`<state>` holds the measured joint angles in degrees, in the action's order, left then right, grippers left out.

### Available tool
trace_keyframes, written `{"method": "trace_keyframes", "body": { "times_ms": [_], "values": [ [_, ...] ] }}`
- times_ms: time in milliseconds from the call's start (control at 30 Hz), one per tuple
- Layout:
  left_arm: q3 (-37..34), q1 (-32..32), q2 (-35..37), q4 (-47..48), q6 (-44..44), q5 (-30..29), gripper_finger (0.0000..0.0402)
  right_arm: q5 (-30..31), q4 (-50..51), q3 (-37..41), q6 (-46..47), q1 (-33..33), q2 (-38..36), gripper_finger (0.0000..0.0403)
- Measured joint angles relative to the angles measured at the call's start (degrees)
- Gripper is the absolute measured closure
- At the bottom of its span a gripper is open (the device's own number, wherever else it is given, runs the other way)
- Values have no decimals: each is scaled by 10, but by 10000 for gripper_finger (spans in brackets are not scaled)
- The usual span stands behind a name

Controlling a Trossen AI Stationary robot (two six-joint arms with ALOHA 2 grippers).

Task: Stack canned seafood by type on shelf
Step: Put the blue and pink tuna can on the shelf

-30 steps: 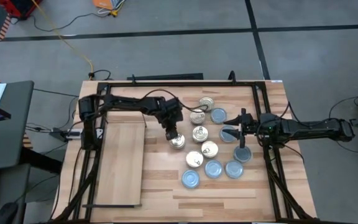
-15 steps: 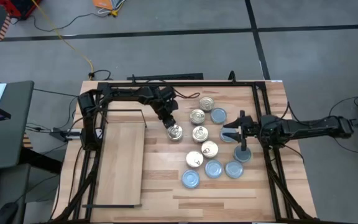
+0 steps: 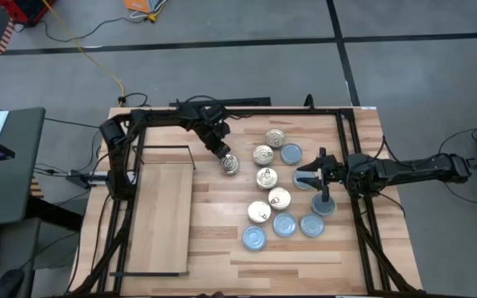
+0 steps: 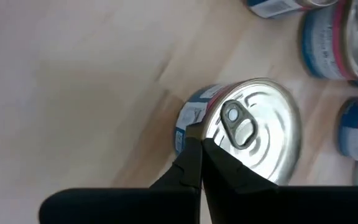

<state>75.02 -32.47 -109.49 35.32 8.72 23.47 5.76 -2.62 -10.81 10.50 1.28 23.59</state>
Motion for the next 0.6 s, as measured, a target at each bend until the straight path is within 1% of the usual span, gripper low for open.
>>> {"method": "trace_keyframes", "body": {
  "times_ms": [167, 233, 300, 433, 533, 600],
  "values": [
    [0, -2, -1, 40, -42, -56, 401, 0, 0, 0, 0, 0, 0, 198],
    [-3, -2, -5, 49, -46, -90, 401, 0, 0, 0, 0, 0, 0, 198],
    [-3, -1, -3, 45, -46, -109, 401, 0, 0, 0, 0, 0, 0, 198],
    [-1, 2, -2, 41, -65, -100, 401, 0, 0, 0, 1, 0, 0, 198],
    [4, 5, 1, 63, -81, -101, 401, 0, 0, 0, 1, 0, 0, 198],
    [22, 7, 2, 98, -91, -131, 401, 0, 0, 0, 1, 0, 0, 198]
  ]
}}
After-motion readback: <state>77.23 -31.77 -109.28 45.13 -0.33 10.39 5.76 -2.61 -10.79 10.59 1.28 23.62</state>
